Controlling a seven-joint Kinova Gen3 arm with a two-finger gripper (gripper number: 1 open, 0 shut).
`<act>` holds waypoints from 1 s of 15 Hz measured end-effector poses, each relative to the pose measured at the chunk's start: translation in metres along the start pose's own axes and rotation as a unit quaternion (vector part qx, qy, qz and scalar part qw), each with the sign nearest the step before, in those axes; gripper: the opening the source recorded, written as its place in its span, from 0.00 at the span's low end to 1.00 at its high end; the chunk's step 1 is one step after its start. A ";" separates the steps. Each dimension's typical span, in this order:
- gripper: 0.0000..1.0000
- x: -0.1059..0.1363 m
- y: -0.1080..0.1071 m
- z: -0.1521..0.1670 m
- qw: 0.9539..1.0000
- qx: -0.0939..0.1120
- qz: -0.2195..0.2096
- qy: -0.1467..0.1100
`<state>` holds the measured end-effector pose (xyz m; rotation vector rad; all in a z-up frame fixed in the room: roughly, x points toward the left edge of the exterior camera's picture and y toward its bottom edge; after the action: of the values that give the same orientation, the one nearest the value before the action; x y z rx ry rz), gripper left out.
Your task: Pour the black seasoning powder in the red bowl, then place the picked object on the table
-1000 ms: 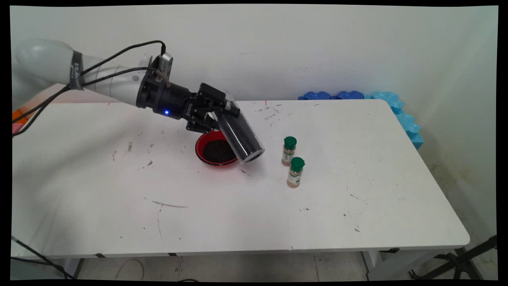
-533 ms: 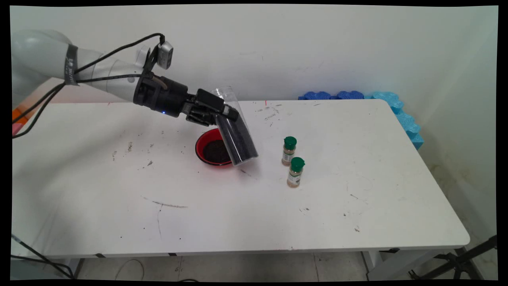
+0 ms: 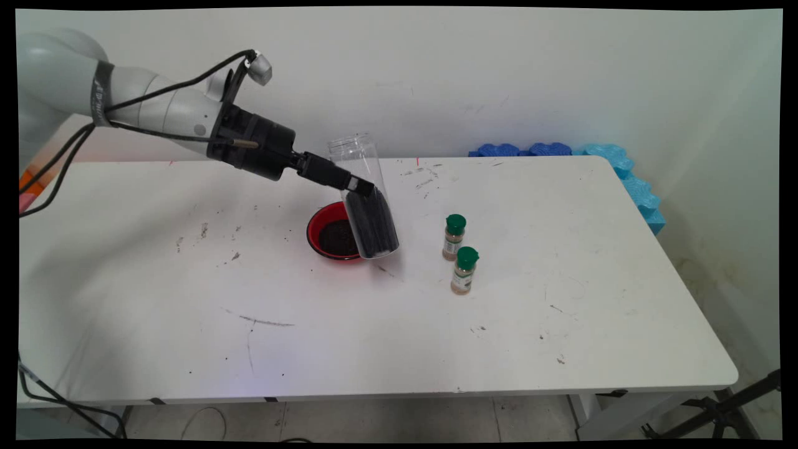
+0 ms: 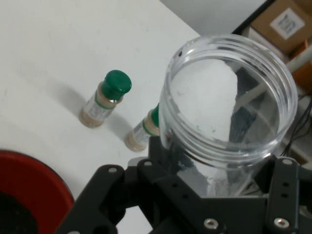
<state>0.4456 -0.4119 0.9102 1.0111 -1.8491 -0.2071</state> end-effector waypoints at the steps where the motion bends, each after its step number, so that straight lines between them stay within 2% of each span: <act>1: 0.00 0.001 0.003 0.000 1.000 0.003 0.031 -0.002; 3: 0.00 0.001 0.009 0.000 0.996 0.009 0.084 -0.006; 7: 0.00 -0.003 0.020 0.001 0.985 0.017 0.170 -0.019; 11: 0.00 -0.015 0.030 0.005 0.974 0.018 0.224 -0.032; 15: 0.00 -0.030 0.033 0.014 0.966 0.022 0.253 -0.040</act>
<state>0.4214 -0.3733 0.9013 0.5362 -2.1266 0.1033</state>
